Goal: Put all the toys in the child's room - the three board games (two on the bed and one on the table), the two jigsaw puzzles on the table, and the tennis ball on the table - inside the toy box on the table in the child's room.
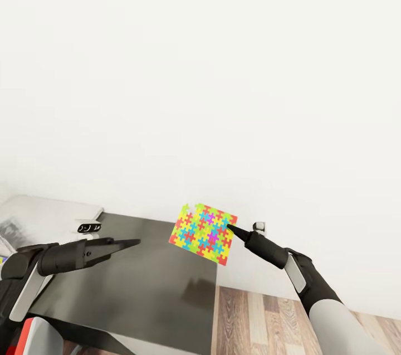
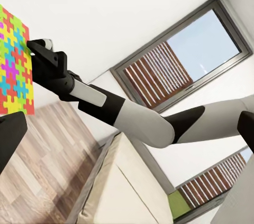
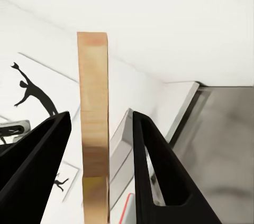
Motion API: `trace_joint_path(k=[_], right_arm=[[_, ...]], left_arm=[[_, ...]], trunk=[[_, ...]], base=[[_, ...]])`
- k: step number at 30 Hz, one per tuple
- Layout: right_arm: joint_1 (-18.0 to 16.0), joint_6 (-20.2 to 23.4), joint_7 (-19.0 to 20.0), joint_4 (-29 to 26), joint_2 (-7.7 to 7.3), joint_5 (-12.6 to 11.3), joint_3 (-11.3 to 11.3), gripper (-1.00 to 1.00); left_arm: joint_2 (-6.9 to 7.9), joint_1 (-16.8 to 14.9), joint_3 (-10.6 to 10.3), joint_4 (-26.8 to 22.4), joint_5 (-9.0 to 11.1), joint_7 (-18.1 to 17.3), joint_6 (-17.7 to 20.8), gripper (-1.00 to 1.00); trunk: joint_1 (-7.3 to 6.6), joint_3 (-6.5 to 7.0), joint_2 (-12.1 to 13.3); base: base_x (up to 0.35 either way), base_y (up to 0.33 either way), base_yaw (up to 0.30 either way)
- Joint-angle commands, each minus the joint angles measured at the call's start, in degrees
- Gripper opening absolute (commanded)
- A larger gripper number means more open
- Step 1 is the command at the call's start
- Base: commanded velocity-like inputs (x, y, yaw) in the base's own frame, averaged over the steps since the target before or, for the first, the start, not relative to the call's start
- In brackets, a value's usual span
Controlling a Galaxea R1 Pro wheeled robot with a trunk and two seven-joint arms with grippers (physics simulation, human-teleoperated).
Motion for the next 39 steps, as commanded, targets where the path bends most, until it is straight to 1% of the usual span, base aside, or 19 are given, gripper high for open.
trace_joint_path(k=[1,13,18,39], right_arm=[[0.0,0.5,0.2,0.0,0.00,-0.2,0.0,-1.00],[0.0,0.5,0.2,0.0,0.00,-0.2,-0.1,-1.00],[0.0,0.5,0.2,0.0,0.00,-0.2,-0.1,-1.00],[0.0,0.5,0.2,0.0,0.00,-0.2,0.0,-1.00]], left_arm=[[0.02,0.0,0.0,0.0,0.0,-0.2,0.6,1.00],[0.25,0.0,0.0,0.0,0.0,-0.2,0.8,1.00],[0.28,0.0,0.0,0.0,0.0,-0.2,0.8,1.00],[0.20,0.0,-0.1,0.0,0.0,-0.2,0.9,1.00]], trunk=[[0.04,-0.02,-0.1],[0.04,1.13,-0.1],[0.04,1.60,-0.1],[0.04,3.60,-0.1]], base=[[0.000,0.000,0.070],[-0.004,0.000,0.072],[-0.176,0.030,0.075],[-0.094,0.002,0.077]])
